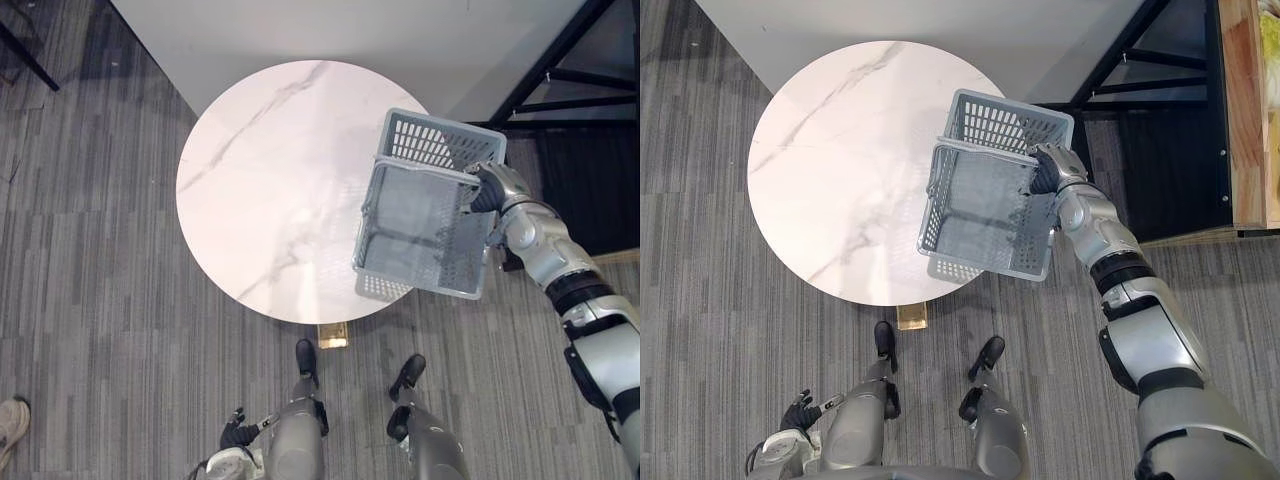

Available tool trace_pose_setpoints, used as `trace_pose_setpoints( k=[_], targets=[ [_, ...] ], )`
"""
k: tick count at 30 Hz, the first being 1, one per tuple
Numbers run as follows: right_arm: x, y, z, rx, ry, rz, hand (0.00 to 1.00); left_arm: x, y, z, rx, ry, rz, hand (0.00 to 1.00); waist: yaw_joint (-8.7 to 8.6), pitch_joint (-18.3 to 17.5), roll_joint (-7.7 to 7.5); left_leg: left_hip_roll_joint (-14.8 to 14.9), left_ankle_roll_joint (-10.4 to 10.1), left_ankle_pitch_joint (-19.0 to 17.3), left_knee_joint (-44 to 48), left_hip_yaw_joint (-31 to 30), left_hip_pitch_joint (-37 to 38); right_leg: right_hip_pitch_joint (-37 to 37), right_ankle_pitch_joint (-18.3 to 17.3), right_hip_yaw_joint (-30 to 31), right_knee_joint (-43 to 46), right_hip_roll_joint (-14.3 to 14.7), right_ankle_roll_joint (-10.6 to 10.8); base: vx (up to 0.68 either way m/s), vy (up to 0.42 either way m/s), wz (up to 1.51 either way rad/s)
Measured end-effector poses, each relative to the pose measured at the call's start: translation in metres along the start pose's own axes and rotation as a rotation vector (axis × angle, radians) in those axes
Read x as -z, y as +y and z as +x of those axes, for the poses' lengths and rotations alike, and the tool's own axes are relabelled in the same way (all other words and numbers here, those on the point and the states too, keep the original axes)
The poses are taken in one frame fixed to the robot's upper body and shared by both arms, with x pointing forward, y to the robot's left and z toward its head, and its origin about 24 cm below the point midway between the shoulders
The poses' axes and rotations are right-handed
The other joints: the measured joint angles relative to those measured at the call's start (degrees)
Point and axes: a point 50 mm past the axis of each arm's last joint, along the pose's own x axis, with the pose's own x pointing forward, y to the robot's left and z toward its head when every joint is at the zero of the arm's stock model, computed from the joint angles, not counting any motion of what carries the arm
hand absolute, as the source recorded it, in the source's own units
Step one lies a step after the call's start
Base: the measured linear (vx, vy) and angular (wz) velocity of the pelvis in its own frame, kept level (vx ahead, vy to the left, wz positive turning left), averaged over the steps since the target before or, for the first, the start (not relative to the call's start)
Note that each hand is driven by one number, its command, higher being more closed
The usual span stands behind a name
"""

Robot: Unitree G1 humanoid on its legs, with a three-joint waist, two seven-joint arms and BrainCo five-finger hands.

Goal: Pick vegetable in the basket

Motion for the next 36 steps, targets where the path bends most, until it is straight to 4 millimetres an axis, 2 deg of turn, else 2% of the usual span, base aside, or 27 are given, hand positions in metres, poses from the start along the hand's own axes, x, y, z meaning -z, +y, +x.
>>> trace_pose_setpoints(
  k=[5, 12, 17, 24, 26, 28, 31, 36],
  targets=[
    [0.001, -0.004, 0.004, 0.003, 0.021, -0.002, 1.00, -0.001, -0.001, 0.000, -0.003, -0.003, 0.005, 0.00, 0.04, 0.04, 0.04, 0.02, 0.00, 0.00, 0.00, -0.07, -0.12, -0.06, 0.00, 0.00, -0.01, 0.01, 0.00, 0.02, 0.003, 0.00],
    [-0.010, -0.008, 0.009, 0.006, -0.006, -0.033, 1.00, -0.003, -0.001, 0.001, -0.011, -0.004, 0.004, 0.00, 0.06, 0.04, 0.02, 0.11, 0.03, 0.04, 0.04, 0.21, 0.12, 0.17, 0.48, 0.51, -0.29, 0.16, -0.34, 0.00, 0.000, 0.00],
    [-0.018, -0.001, 0.009, -0.035, -0.041, -0.060, 1.00, -0.002, 0.001, 0.001, -0.020, 0.004, -0.005, 0.00, 0.02, 0.02, -0.18, 0.27, -0.03, 0.01, 0.03, 0.81, 2.53, 2.10, 0.61, 1.69, -0.40, 0.39, -0.33, 0.01, 0.006, -0.07],
    [-0.034, 0.039, -0.020, -0.144, -0.184, -0.053, 1.00, 0.004, 0.009, -0.001, -0.033, 0.026, 0.028, 0.00, -1.74, -0.87, -1.77, 0.27, -0.40, -0.29, 0.02, 2.25, 5.45, 3.92, 0.83, 3.51, -0.69, 0.46, 0.04, 0.01, 0.015, -0.12],
    [-0.037, 0.056, -0.035, -0.198, -0.237, -0.051, 1.00, 0.010, 0.014, -0.002, -0.040, 0.038, 0.042, 0.00, -2.04, -2.61, -2.69, 0.52, -0.66, -0.49, 0.01, 2.87, 6.23, 4.34, 0.83, 4.26, -1.06, 0.79, 0.10, 0.02, 0.003, -0.15],
    [-0.040, 0.065, -0.046, -0.242, -0.282, -0.052, 1.00, 0.014, 0.019, -0.004, -0.043, 0.051, 0.045, 0.00, -2.03, -4.29, -3.64, 0.87, -0.80, -0.60, 0.01, 3.46, 6.58, 4.39, 0.86, 4.76, -1.28, 1.19, 0.14, 0.05, -0.013, -0.14],
    [-0.040, 0.071, -0.058, -0.294, -0.333, -0.066, 1.00, 0.022, 0.023, -0.007, -0.041, 0.072, 0.060, 0.00, -2.59, -6.32, -4.41, 1.09, -0.94, -0.69, 0.00, 3.60, 7.43, 5.22, 0.84, 4.88, -1.43, 1.41, 0.16, 0.06, -0.012, -0.05],
    [-0.033, 0.077, -0.079, -0.356, -0.360, -0.051, 1.00, 0.041, 0.031, -0.014, -0.057, 0.142, 0.044, 0.00, -3.19, -10.07, -4.59, 1.10, -1.15, -0.86, 0.00, 3.82, 7.73, 5.36, 0.83, 5.16, -1.48, 1.41, 0.16, 0.05, 0.006, -0.02]
  ],
)
